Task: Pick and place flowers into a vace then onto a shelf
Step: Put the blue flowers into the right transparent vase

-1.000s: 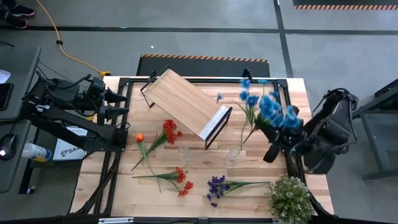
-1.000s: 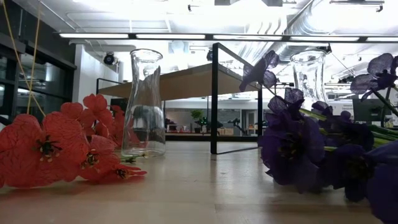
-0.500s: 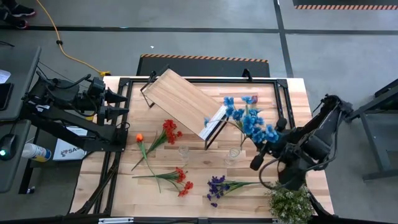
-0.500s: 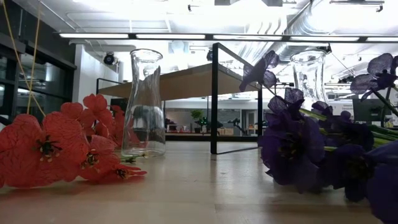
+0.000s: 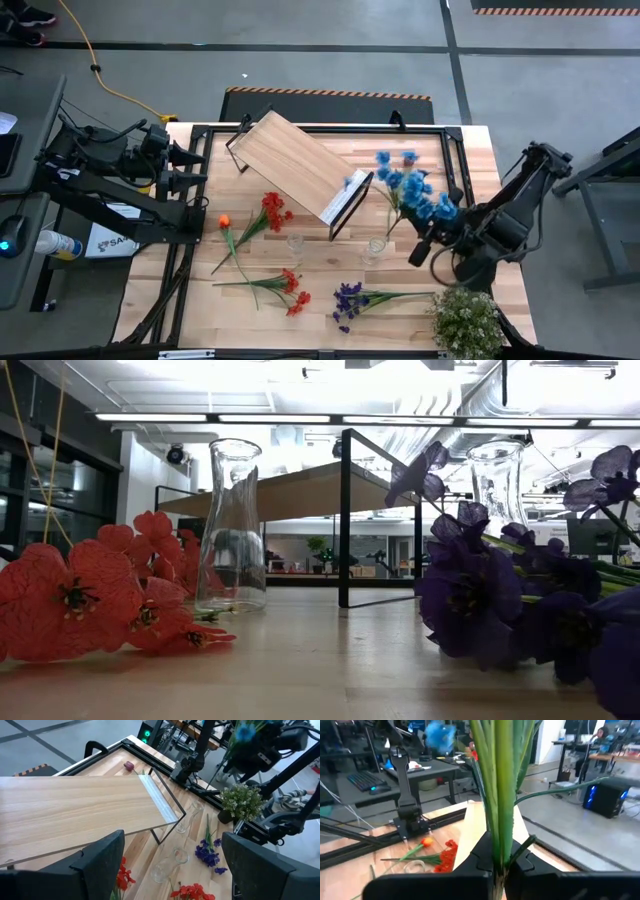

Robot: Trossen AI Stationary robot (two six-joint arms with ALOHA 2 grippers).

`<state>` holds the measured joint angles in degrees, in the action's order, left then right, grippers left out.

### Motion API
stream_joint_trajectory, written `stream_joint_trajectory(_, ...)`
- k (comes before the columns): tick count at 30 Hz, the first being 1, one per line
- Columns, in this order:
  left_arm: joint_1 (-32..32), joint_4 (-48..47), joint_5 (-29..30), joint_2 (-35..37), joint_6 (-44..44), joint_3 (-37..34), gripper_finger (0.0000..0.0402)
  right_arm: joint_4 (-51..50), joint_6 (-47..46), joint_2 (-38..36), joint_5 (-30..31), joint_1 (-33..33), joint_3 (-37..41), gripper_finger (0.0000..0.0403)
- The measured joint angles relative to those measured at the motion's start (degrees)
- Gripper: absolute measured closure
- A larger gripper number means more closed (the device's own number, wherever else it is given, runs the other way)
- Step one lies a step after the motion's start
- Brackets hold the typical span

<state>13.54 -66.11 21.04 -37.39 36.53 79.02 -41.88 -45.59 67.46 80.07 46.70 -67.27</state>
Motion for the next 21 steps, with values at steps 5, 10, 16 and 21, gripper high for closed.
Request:
stream_joint_trajectory(5, -0.02, 0.00, -0.04, 0.00, 0.02, 0.00, 0.0034, 7.15, 1.10, -4.85, 0.33, -0.05, 6.60, 0.0393)
stream_joint_trajectory(10, -0.01, 0.00, -0.04, 0.00, 0.00, 0.00, 0.0034, 17.12, 3.97, -6.74, 0.72, -0.03, 12.80, 0.0399)
stream_joint_trajectory(16, 0.00, 0.00, 0.00, 0.00, 0.00, 0.00, 0.0034, 24.26, 6.65, -6.73, 0.45, -0.05, 16.06, 0.0393)
stream_joint_trajectory(21, -0.01, 0.02, 0.66, 0.00, 0.01, 0.00, 0.0034, 24.16, 8.32, -6.71, 0.41, -0.19, 16.14, 0.0398)
